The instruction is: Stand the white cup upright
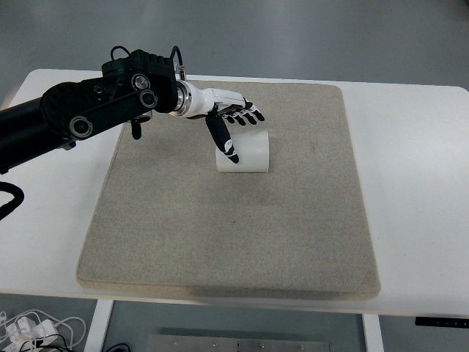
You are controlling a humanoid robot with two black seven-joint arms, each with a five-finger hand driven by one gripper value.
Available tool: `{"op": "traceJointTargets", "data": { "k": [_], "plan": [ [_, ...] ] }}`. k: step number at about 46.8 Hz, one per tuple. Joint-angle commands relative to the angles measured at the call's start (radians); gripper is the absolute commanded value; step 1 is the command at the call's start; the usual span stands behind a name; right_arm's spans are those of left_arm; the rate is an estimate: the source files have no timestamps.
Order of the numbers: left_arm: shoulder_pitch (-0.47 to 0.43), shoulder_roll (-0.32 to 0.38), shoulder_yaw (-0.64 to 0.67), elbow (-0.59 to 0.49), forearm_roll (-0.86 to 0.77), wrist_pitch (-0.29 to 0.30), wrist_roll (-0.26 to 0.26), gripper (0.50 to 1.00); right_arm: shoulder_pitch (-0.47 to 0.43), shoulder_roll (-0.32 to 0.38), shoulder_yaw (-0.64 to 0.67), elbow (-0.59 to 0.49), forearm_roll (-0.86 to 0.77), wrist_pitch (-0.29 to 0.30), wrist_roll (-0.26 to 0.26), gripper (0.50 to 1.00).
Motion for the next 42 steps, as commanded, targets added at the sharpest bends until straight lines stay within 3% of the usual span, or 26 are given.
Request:
{"op": "traceJointTargets", "data": {
  "k": [1, 34, 39, 42],
  "plan": [
    [0.002, -0.016, 0.001, 0.006, 0.01, 0.0, 0.0, 0.988, 0.0, 0.0, 0.0, 0.0, 0.0, 0.0, 0.0, 0.952],
    [0.011, -0.105, 0.021, 0.083, 0.077, -0.002, 0.0, 0.984, 0.0, 0.0, 0.0, 0.0, 0.0, 0.0, 0.0, 0.952],
    [0.011, -0.111, 0.021, 0.089, 0.077, -0.005, 0.0, 0.966, 0.0, 0.0, 0.0, 0.0, 0.0, 0.0, 0.0, 0.952],
    [0.009, -0.113, 0.026, 0.089, 0.079, -0.005, 0.0, 0.93, 0.0, 0.0, 0.0, 0.0, 0.0, 0.0, 0.0, 0.952]
  ]
}}
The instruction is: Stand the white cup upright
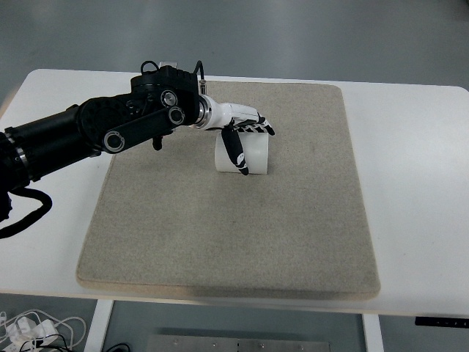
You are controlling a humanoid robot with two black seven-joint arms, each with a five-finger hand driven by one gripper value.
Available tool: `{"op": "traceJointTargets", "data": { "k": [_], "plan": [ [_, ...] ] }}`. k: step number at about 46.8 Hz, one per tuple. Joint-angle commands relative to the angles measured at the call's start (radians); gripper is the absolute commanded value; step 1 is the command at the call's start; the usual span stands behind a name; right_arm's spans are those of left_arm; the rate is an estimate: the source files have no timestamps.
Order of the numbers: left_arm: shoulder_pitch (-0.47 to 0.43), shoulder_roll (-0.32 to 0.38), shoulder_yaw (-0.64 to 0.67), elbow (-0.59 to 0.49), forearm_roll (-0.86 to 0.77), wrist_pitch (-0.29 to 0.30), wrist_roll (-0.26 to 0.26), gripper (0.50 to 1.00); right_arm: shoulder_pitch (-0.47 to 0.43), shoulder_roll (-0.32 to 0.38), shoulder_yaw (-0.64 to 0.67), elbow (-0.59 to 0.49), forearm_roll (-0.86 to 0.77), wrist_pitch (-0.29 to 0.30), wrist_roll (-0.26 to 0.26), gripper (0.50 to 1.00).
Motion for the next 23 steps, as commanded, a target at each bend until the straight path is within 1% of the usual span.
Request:
{"op": "traceJointTargets", "data": {
  "k": [1, 2, 3, 5, 7, 10, 12, 13, 15, 19, 23],
  "plan": [
    [-0.001, -0.002, 0.01, 0.0, 0.001, 0.0, 0.0, 0.915, 0.0, 0.0, 0.0, 0.0, 0.0, 0.0, 0.0, 0.952],
    [-0.001, -0.002, 0.019, 0.0, 0.001, 0.001, -0.002, 0.896, 0.0, 0.0, 0.0, 0.0, 0.0, 0.0, 0.0, 0.952],
    [-0.003, -0.002, 0.027, 0.0, 0.003, 0.003, -0.002, 0.887, 0.0, 0.0, 0.0, 0.0, 0.0, 0.0, 0.0, 0.952],
    [-0.005, -0.003, 0.036, 0.0, 0.003, 0.003, -0.003, 0.834, 0.0, 0.0, 0.0, 0.0, 0.0, 0.0, 0.0, 0.952],
    [-0.008, -0.002, 0.036, 0.0, 0.003, 0.003, -0.003, 0.816, 0.0, 0.0, 0.0, 0.0, 0.0, 0.0, 0.0, 0.952],
    [-0.006, -0.002, 0.038, 0.0, 0.003, 0.014, -0.005, 0.752, 0.0, 0.0, 0.0, 0.0, 0.0, 0.0, 0.0, 0.952],
    [-0.008, -0.002, 0.036, 0.0, 0.006, 0.018, -0.005, 0.743, 0.0, 0.0, 0.0, 0.0, 0.0, 0.0, 0.0, 0.952],
    [-0.008, -0.002, 0.036, 0.0, 0.006, 0.02, -0.006, 0.726, 0.0, 0.0, 0.0, 0.0, 0.0, 0.0, 0.0, 0.952],
    [-0.009, -0.002, 0.032, 0.0, 0.004, 0.02, -0.008, 0.669, 0.0, 0.0, 0.0, 0.0, 0.0, 0.0, 0.0, 0.952],
    [-0.011, -0.002, 0.021, 0.002, 0.0, 0.021, -0.008, 0.587, 0.0, 0.0, 0.0, 0.0, 0.0, 0.0, 0.0, 0.952],
    [-0.014, -0.002, 0.009, 0.012, -0.014, 0.021, -0.012, 0.559, 0.0, 0.0, 0.0, 0.0, 0.0, 0.0, 0.0, 0.952]
  ]
}}
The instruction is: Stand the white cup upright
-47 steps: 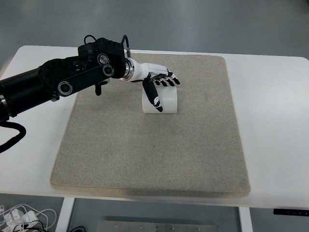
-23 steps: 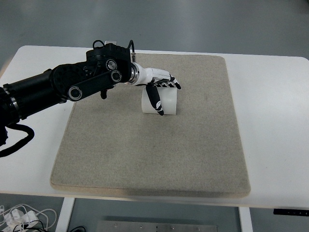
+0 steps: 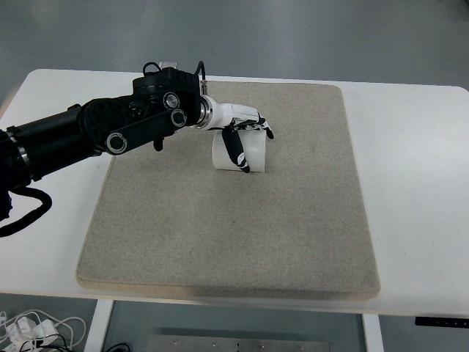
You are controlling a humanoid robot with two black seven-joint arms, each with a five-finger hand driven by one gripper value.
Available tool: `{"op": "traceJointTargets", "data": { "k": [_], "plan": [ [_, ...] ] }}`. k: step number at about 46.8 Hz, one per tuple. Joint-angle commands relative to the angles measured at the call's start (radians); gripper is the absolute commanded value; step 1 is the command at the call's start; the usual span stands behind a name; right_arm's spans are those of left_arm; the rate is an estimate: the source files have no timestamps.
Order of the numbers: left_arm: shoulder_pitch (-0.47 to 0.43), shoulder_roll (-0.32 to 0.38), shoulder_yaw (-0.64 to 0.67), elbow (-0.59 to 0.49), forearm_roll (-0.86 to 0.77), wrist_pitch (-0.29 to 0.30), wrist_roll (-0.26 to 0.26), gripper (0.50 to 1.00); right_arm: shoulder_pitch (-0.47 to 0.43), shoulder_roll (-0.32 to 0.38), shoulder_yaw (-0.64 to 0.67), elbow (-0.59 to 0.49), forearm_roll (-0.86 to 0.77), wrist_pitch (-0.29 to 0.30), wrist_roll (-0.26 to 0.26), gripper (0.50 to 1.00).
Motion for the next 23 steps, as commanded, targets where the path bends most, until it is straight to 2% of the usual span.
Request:
{"op": "traceJointTargets", "data": {
  "k": [1, 12, 17, 23],
  "plan": [
    [-0.001, 0.0, -0.02, 0.013, -0.012, 0.0, -0.005, 0.559, 0.0, 0.0, 0.0, 0.0, 0.0, 0.0, 0.0, 0.952],
    [0.012, 0.001, -0.198, 0.103, -0.05, -0.013, -0.019, 0.557, 0.0, 0.0, 0.0, 0.0, 0.0, 0.0, 0.0, 0.952],
    [0.019, 0.003, -0.221, 0.133, -0.123, -0.013, -0.062, 0.557, 0.0, 0.0, 0.0, 0.0, 0.0, 0.0, 0.0, 0.952],
    [0.017, 0.011, -0.223, 0.197, -0.251, -0.02, -0.137, 0.555, 0.0, 0.0, 0.0, 0.0, 0.0, 0.0, 0.001, 0.952]
  ]
}}
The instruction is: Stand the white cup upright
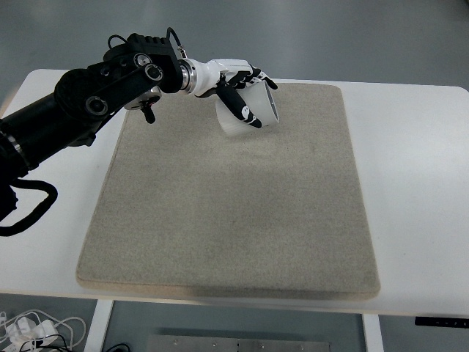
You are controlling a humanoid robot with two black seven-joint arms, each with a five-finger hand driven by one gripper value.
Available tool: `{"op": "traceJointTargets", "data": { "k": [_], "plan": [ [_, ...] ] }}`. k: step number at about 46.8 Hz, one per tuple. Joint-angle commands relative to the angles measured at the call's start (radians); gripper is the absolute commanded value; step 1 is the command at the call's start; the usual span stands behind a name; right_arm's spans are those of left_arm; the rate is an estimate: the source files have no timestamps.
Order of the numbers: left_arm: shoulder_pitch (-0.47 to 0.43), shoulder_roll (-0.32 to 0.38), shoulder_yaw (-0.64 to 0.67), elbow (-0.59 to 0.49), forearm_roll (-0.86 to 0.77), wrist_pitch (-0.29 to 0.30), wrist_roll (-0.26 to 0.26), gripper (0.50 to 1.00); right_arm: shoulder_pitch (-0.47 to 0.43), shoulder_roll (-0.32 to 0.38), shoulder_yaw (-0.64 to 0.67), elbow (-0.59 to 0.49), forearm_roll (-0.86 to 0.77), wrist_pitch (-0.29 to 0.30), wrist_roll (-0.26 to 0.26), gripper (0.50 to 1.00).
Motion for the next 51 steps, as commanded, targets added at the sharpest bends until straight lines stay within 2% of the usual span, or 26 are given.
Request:
{"op": "traceJointTargets", "data": {
  "k": [1, 5, 13, 18, 31, 46, 51],
  "plan": [
    [-0.001, 0.004, 0.002, 0.042, -0.095, -0.008, -0.059, 0.555, 0.0, 0.0, 0.0, 0.0, 0.0, 0.0, 0.0, 0.952],
    [0.002, 0.004, 0.005, 0.094, -0.171, -0.007, -0.117, 0.548, 0.0, 0.0, 0.0, 0.0, 0.0, 0.0, 0.0, 0.952],
    [0.031, -0.004, 0.0, 0.176, -0.237, -0.011, -0.266, 0.525, 0.0, 0.0, 0.0, 0.0, 0.0, 0.0, 0.0, 0.952],
    [0.055, -0.005, 0.0, 0.197, -0.332, -0.011, -0.329, 0.525, 0.0, 0.0, 0.0, 0.0, 0.0, 0.0, 0.0, 0.952],
    [0.15, -0.007, -0.003, 0.202, -0.421, -0.011, -0.544, 0.527, 0.0, 0.0, 0.0, 0.0, 0.0, 0.0, 0.0, 0.952],
    [0.238, -0.008, -0.035, 0.202, -0.45, -0.011, -0.76, 0.536, 0.0, 0.0, 0.0, 0.0, 0.0, 0.0, 0.0, 0.952],
    [0.267, -0.025, -0.034, 0.207, -0.445, -0.002, -0.767, 0.553, 0.0, 0.0, 0.0, 0.0, 0.0, 0.0, 0.0, 0.952]
  ]
}}
